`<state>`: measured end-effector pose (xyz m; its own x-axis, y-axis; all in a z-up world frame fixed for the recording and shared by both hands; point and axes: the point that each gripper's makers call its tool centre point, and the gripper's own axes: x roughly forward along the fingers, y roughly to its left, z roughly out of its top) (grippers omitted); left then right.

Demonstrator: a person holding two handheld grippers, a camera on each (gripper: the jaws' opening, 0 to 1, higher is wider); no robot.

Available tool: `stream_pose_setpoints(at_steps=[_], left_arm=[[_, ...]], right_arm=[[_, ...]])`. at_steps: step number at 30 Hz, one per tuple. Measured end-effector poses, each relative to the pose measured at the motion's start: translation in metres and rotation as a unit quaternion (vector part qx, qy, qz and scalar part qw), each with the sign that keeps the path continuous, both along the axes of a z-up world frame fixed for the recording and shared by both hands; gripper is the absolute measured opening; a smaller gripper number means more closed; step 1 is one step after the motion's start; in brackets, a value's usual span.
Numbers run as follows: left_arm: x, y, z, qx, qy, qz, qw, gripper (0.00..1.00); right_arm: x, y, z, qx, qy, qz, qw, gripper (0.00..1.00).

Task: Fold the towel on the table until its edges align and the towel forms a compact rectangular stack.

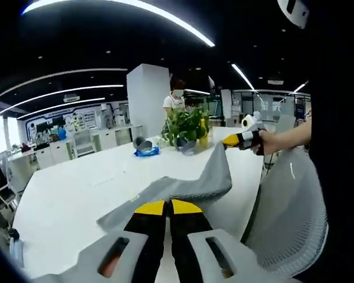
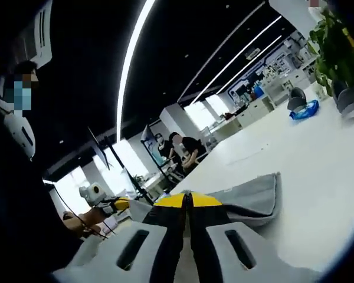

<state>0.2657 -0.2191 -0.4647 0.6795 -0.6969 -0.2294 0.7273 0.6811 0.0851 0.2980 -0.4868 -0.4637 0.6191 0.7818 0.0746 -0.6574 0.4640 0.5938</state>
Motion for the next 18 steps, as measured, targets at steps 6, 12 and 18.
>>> stream_pose_setpoints(at_steps=[6, 12, 18], left_arm=[[-0.004, -0.004, 0.021, -0.027, -0.009, 0.0, 0.9996, 0.02], [-0.008, -0.007, 0.032, -0.046, -0.011, -0.004, 0.9989, 0.02], [-0.013, -0.009, 0.044, -0.063, -0.017, -0.009, 0.9978, 0.02]], right_arm=[[-0.01, 0.014, 0.012, 0.027, -0.01, 0.032, 0.9991, 0.0], [-0.015, 0.02, 0.024, 0.068, -0.017, 0.056, 0.996, 0.0], [-0.02, 0.021, 0.036, 0.104, -0.022, 0.072, 0.9917, 0.0]])
